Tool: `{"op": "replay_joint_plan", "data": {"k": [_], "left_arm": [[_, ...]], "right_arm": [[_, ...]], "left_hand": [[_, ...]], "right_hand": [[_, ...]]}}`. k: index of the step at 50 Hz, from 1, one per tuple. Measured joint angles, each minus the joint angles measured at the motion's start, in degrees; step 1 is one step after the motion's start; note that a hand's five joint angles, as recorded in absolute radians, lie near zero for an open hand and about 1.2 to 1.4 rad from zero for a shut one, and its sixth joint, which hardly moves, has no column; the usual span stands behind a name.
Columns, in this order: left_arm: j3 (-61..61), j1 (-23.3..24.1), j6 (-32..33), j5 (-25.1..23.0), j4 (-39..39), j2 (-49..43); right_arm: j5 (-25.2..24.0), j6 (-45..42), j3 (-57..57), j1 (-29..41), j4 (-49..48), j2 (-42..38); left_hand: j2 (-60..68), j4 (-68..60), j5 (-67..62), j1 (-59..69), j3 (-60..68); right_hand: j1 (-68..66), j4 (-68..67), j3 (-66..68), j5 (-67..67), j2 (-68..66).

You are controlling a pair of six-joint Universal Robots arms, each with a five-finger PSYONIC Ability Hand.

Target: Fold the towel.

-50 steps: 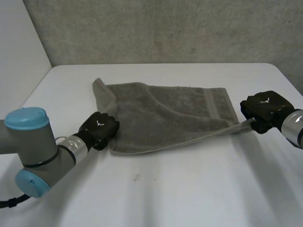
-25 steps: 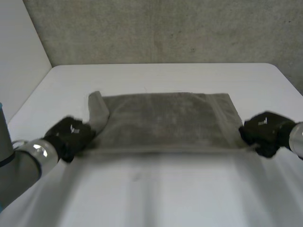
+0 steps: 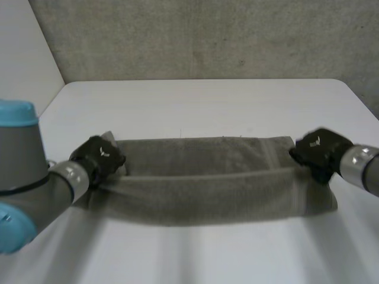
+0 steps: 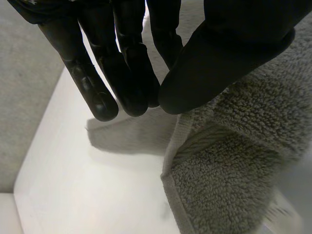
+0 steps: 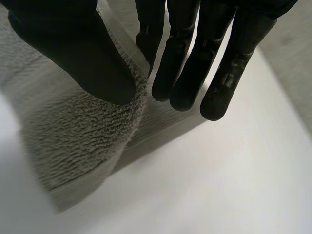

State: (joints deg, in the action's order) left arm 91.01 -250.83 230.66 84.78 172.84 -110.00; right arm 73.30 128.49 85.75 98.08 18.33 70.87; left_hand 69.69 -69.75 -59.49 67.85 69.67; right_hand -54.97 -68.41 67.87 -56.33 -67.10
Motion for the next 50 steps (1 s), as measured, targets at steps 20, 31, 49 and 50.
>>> {"op": "replay_joint_plan", "data": {"k": [20, 31, 49, 50], "left_arm": [[-47.78, 0.31, -18.47, -0.12, 17.34, -6.0], [-21.95, -2.86, -25.71, -2.88, 20.38, 2.4], [9.47, -4.07, -13.56, -7.99, 19.8, -4.87], [9.8, -4.1, -13.19, -7.94, 19.5, -4.87]], "right_arm": [[9.61, 16.88, -28.88, 6.79, -45.98, -1.67], [5.92, 17.83, -16.23, 6.14, -38.31, 0.27], [1.28, 14.47, 3.58, 4.95, -21.97, -4.12], [1.33, 14.28, 3.89, 4.66, -21.93, -4.11]], "left_hand": [[0.05, -0.03, -0.13, 0.62, 0.05], [0.05, -0.04, -0.21, 0.63, 0.05], [0.06, -0.04, -0.22, 0.63, 0.05], [0.06, -0.04, -0.21, 0.63, 0.06]], "right_hand": [[0.0, -0.04, 0.2, 0.0, -0.55], [0.0, -0.05, 0.2, -0.19, -0.55], [0.0, -0.05, 0.2, -0.21, -0.55], [0.0, -0.05, 0.2, -0.22, -0.55]]}}
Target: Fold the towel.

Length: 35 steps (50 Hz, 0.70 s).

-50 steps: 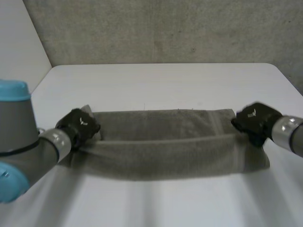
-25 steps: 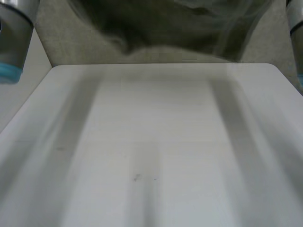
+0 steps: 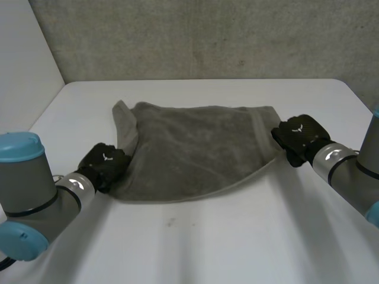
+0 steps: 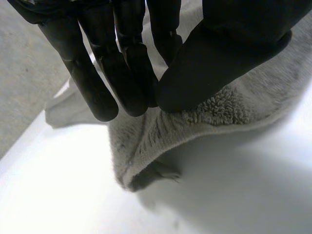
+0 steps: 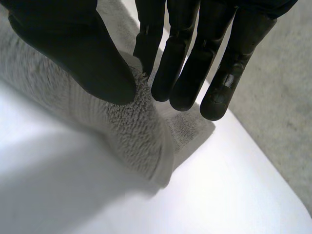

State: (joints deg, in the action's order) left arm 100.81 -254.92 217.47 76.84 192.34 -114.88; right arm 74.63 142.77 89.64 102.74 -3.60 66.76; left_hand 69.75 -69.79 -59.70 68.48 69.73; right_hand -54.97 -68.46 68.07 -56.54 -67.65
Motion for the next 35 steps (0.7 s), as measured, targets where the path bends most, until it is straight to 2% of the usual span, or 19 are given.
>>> {"op": "replay_joint_plan", "data": {"k": [8, 15, 18, 23, 29, 35], "left_arm": [[1.75, -0.44, 0.48, 0.13, -4.27, 3.67], [3.11, -0.55, 0.12, -0.23, -9.74, 8.67], [3.86, -0.61, 0.12, -0.44, -9.74, 8.44], [4.24, -1.02, 0.08, -0.95, -7.62, 6.25], [4.86, -3.99, -0.3, -4.67, -5.66, 5.04], [6.25, -8.98, -1.02, -10.54, -5.52, 6.24]], "right_arm": [[-0.26, -1.45, 2.19, -3.16, 3.4, 2.13], [-2.76, -3.37, 3.92, -5.92, 11.2, 6.86], [-4.73, -3.85, 5.01, -7.37, 12.46, 8.37], [-5.88, -3.58, 5.59, -8.84, 11.56, 8.55], [-6.16, -3.17, 6.05, -9.84, 9.33, 7.73], [-6.1, -3.02, 6.63, -9.92, 7.86, 6.86]], "left_hand": [[0.0, 0.0, 0.0, 0.0, 0.0], [-3.31, 2.95, 2.78, -1.41, -2.87], [-22.13, 21.32, 21.19, -21.08, -22.07], [-31.08, 31.14, 30.81, -29.59, -31.0], [-34.8, 34.84, 34.81, -33.38, -34.75], [-37.57, 37.66, 37.62, -36.16, -37.48]], "right_hand": [[0.0, 0.0, 0.0, -0.01, 0.0], [0.0, 0.0, 0.0, -0.04, 0.0], [0.0, 0.0, 0.0, -0.05, 0.0], [0.0, 0.0, 0.0, -0.05, 0.0], [0.0, 0.0, 0.0, -0.05, 0.0], [0.0, 0.0, 0.0, -0.05, 0.0]]}}
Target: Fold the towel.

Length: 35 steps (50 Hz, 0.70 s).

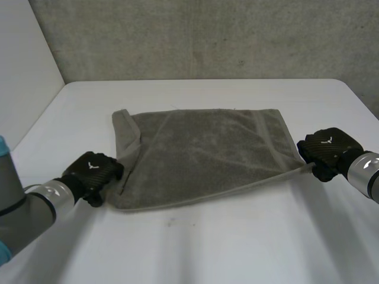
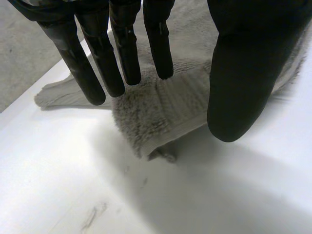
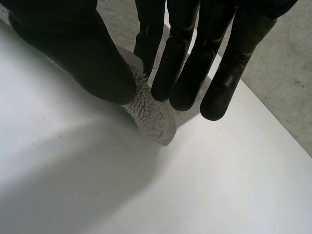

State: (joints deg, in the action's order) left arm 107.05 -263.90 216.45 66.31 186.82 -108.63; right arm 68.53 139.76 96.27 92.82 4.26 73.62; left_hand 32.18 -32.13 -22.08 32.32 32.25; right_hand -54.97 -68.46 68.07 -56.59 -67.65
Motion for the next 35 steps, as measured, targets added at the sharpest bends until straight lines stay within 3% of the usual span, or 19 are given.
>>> {"op": "replay_joint_plan", "data": {"k": [8, 14, 31, 35], "left_arm": [[1.97, -5.46, -0.18, -4.97, 0.97, 0.75], [2.27, -6.96, 0.13, -6.98, 4.18, -1.42], [1.47, -5.18, -0.18, -7.43, 11.09, -5.31], [1.07, -4.26, -0.37, -7.39, 11.07, -5.65]], "right_arm": [[0.03, 0.07, 0.47, 0.14, -0.79, -0.15], [0.01, 0.08, 0.73, 0.36, -0.87, -0.16], [-0.02, 0.08, 1.14, 0.52, -0.93, -0.14], [-0.02, 0.08, 1.2, 0.52, -1.15, -0.14]], "left_hand": [[-0.49, 0.52, 0.54, -0.58, -0.44], [-0.47, 0.48, 0.44, -0.56, -0.43], [3.36, -3.44, -3.45, 3.23, 3.3], [13.74, -12.75, -12.66, 13.53, 13.69]], "right_hand": [[0.0, 0.0, 0.0, 0.0, 0.0], [0.0, 0.0, 0.0, 0.0, 0.0], [0.0, 0.0, 0.0, -0.02, 0.0], [0.0, 0.0, 0.0, -0.02, 0.0]]}}
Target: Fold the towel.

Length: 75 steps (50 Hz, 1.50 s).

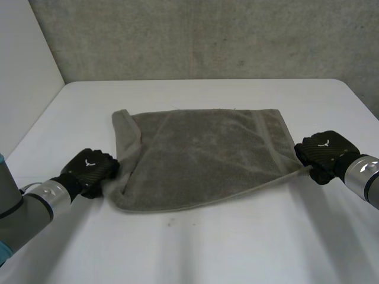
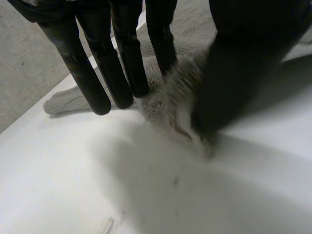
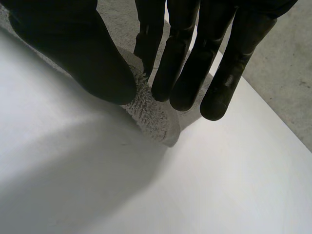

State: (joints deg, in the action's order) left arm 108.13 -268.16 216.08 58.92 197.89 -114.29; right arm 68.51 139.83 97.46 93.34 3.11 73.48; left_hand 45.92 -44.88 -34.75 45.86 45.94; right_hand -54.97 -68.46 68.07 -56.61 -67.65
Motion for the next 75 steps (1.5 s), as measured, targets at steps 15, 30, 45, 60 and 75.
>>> {"op": "replay_joint_plan", "data": {"k": [15, 30, 45, 60, 75], "left_arm": [[-2.57, 0.14, -0.52, 3.26, -3.36, 11.91], [-2.48, 0.04, 10.03, 7.85, -28.9, 38.61], [-3.86, 1.16, 21.8, 15.79, -33.29, 19.79], [-34.21, 8.33, 20.67, 20.35, -27.75, -5.33], [-52.05, 9.65, 20.63, 21.22, -27.69, -22.3]], "right_arm": [[1.12, -0.65, -3.21, -0.36, 1.43, 2.01], [1.42, -12.54, -9.36, -1.47, 25.22, 15.71], [2.74, -15.73, -10.39, -0.85, 25.1, 5.44], [17.81, -13.55, -37.66, 9.32, 10.39, -14.39], [18.22, -13.05, -44.48, 9.95, 0.96, -26.52]], "left_hand": [[23.01, -24.01, -23.77, 21.24, 22.9], [23.78, -24.86, -24.53, 21.98, 23.67], [23.79, -24.87, -24.55, 21.98, 23.69], [23.79, -24.88, -24.77, 22.25, 23.71], [23.79, -24.88, -24.92, 22.26, 23.71]], "right_hand": [[0.0, 0.0, 0.0, 0.0, 0.0], [0.0, 0.0, 0.0, -0.01, 0.0], [0.0, 0.0, 0.0, 0.0, 0.0], [0.0, 0.0, 0.0, -0.01, 0.0], [0.0, 0.0, 0.0, -0.02, 0.0]]}}
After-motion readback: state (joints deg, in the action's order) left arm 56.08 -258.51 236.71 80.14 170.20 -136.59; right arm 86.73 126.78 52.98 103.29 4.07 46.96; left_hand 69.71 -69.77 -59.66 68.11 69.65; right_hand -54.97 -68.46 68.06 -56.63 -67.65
